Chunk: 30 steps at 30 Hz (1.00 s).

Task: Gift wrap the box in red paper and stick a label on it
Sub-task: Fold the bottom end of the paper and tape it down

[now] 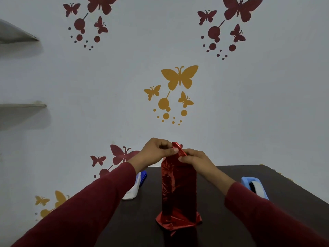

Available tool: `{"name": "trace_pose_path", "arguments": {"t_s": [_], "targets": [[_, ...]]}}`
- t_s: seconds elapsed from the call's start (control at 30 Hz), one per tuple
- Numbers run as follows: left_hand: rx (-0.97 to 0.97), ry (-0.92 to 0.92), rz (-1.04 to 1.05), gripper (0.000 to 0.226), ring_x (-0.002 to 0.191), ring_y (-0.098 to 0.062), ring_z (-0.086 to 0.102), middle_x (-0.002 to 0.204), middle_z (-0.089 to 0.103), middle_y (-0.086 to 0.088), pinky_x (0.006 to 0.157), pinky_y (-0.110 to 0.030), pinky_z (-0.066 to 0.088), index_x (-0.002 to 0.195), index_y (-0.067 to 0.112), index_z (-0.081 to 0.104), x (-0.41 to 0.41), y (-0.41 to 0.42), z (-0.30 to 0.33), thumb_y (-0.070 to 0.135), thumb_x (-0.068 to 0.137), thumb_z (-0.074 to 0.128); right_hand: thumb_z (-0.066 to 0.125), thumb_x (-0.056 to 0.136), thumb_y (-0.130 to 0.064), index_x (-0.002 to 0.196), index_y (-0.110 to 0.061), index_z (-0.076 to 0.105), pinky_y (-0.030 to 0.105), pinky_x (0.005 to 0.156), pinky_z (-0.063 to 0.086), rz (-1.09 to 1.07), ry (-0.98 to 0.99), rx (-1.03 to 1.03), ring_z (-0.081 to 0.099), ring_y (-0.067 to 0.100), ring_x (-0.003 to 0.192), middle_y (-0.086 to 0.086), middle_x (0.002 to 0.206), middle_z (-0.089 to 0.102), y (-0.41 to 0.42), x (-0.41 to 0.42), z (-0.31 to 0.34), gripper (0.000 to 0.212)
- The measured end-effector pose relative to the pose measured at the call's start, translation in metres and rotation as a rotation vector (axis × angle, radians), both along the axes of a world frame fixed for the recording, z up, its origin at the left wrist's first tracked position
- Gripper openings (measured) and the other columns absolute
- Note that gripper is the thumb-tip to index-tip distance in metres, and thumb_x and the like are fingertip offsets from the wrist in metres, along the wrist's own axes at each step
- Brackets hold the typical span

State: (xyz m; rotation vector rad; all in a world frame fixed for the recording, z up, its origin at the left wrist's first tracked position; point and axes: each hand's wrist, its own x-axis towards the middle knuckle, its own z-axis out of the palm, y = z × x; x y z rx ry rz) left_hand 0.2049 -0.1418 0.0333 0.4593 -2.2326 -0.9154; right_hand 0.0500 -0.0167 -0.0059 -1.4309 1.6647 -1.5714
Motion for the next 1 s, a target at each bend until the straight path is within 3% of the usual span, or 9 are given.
{"name": "trace_pose_path", "arguments": {"t_s": [0.1,0.2,0.27,0.4,0.53,0.67,0.8,0.9,1.0], "targets": [[0.04,-0.016,-0.04,0.02,0.07,0.006,0.065,0.084,0.075,0.01,0.059,-0.009,0.045,0.102,0.023,0.081,-0.003,0.005,0.004,0.035,0.087,0.081,0.067,0.094,-0.013,0.11,-0.02,0.078,0.03,0.094,0.056,0.023,-0.02,-0.001,0.075,0.018,0.101,0.001,0.105,0.079,-0.001,-0.002,0.001,0.021],[0.031,-0.078,0.001,0.019,0.064,0.002,0.064,0.081,0.076,0.0,0.056,-0.011,0.045,0.096,0.017,0.082,-0.008,0.004,0.008,0.034,0.087,0.081,0.067,0.094,-0.015,0.11,-0.02,0.078,0.03,0.092,0.056,0.032,-0.035,0.003,0.076,0.017,0.099,0.001,0.104,0.08,-0.003,-0.002,0.0,0.02],[0.056,-0.053,0.02,0.017,0.061,0.003,0.062,0.076,0.074,0.002,0.055,-0.011,0.044,0.096,0.014,0.082,-0.009,0.005,0.01,0.029,0.087,0.081,0.066,0.095,-0.014,0.109,-0.018,0.078,0.032,0.092,0.057,0.038,-0.049,0.001,0.076,0.02,0.099,0.003,0.104,0.08,-0.003,-0.002,0.0,0.019],[0.194,0.065,-0.029,0.024,0.086,-0.001,0.071,0.098,0.077,0.009,0.068,-0.02,0.051,0.108,0.024,0.077,-0.011,0.007,0.007,0.037,0.088,0.079,0.065,0.095,-0.011,0.108,-0.017,0.078,0.029,0.09,0.055,0.038,-0.052,-0.002,0.075,0.023,0.101,0.008,0.103,0.079,-0.003,-0.003,0.0,0.02],[0.056,-0.102,-0.013,0.024,0.074,0.007,0.068,0.093,0.077,0.007,0.058,-0.007,0.046,0.106,0.021,0.079,-0.011,0.005,0.01,0.032,0.086,0.082,0.065,0.095,-0.01,0.111,-0.016,0.077,0.021,0.082,0.056,0.04,-0.065,-0.011,0.075,0.02,0.101,0.006,0.105,0.079,-0.002,-0.003,-0.001,0.021],[0.101,0.128,0.045,0.013,0.072,0.004,0.067,0.085,0.077,0.006,0.062,-0.01,0.047,0.098,0.015,0.081,-0.014,0.007,0.013,0.021,0.087,0.082,0.068,0.094,-0.009,0.115,-0.013,0.075,0.029,0.089,0.058,0.034,-0.069,-0.032,0.075,0.025,0.1,0.009,0.107,0.079,0.001,-0.004,-0.003,0.023],[0.053,0.408,0.213,0.006,0.081,-0.004,0.069,0.086,0.077,0.008,0.081,-0.022,0.054,0.089,0.025,0.08,-0.02,0.016,0.012,0.028,0.085,0.082,0.068,0.091,-0.001,0.123,-0.017,0.071,0.022,0.092,0.055,-0.101,-0.072,-0.215,0.071,0.003,0.106,-0.009,0.112,0.078,0.007,-0.01,-0.008,0.036],[-0.097,0.568,0.32,0.005,0.077,-0.002,0.064,0.086,0.073,0.013,0.073,-0.015,0.052,0.094,0.027,0.077,-0.019,0.044,0.005,0.03,0.09,0.078,0.067,0.093,-0.008,0.112,-0.025,0.074,0.013,0.086,0.049,-0.263,-0.005,-0.271,0.069,-0.007,0.1,-0.018,0.102,0.077,0.023,-0.014,-0.011,0.027],[-0.293,0.695,0.304,0.005,0.078,-0.009,0.062,0.087,0.067,0.013,0.066,-0.011,0.047,0.097,0.026,0.074,-0.024,0.08,-0.009,0.027,0.092,0.075,0.071,0.092,-0.018,0.099,-0.025,0.078,0.015,0.079,0.05,-0.416,-0.016,-0.248,0.072,0.0,0.09,-0.016,0.091,0.078,0.047,-0.019,-0.017,0.013]]}}
